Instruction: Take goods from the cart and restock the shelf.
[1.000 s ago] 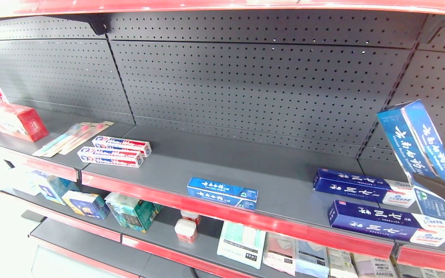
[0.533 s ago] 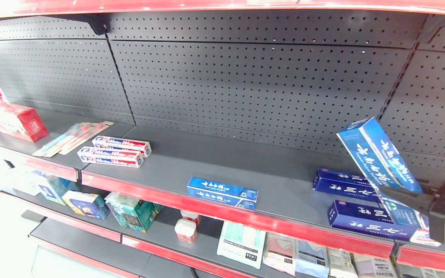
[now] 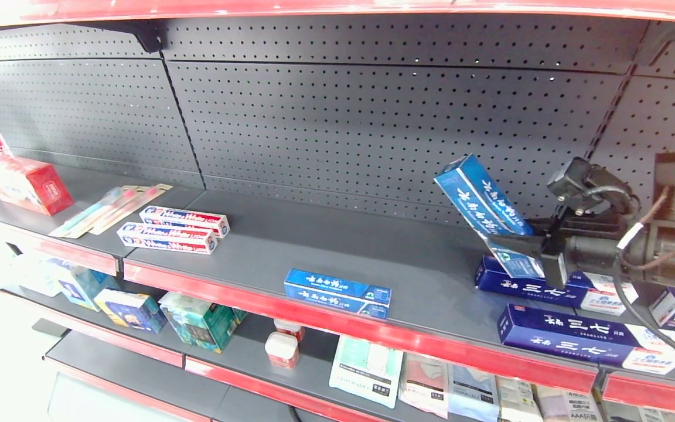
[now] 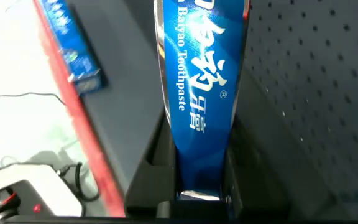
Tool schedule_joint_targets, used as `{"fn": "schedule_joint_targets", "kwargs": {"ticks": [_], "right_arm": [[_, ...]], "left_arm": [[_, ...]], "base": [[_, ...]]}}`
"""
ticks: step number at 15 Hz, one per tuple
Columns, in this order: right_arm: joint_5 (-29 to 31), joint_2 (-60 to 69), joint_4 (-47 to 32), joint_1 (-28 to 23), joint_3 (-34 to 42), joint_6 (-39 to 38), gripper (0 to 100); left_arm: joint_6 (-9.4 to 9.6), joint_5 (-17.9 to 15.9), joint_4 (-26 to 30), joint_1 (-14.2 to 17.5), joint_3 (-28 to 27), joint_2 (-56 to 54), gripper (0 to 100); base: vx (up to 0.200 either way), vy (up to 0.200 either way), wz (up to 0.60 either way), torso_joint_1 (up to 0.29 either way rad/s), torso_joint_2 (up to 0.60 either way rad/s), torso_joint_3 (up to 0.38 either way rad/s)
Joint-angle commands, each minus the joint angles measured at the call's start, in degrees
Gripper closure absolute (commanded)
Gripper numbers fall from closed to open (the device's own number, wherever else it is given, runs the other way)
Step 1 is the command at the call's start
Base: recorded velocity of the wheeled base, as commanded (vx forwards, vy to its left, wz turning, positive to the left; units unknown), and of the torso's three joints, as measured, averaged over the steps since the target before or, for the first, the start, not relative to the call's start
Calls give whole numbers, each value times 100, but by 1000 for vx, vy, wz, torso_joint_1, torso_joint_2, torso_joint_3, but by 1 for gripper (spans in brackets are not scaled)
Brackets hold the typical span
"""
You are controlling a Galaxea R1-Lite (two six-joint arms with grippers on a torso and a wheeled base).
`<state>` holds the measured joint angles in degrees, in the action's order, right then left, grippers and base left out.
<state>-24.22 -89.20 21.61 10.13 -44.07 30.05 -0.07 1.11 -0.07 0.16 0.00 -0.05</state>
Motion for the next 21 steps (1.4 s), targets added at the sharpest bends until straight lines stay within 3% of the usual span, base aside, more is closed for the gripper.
{"fn": "schedule_joint_targets", "kwargs": {"ticks": [1,9,16,21], "right_arm": [[-171,-1012,97,103,-585,10,100],[-153,-1891,238,490,-1271,-201,100],[84,-2436,361,490,-1517,-289,100],[-162,-2761,396,323,-1789,-658,100]], "left_arm": [[-1,3,-1,2,0,5,0],[-1,3,-1,2,0,5,0],[-1,3,-1,2,0,5,0],[-1,3,-1,2,0,5,0]], "base": [[0,0,0,0,0,0],[0,0,0,0,0,0],[0,0,0,0,0,0],[0,0,0,0,0,0]]}}
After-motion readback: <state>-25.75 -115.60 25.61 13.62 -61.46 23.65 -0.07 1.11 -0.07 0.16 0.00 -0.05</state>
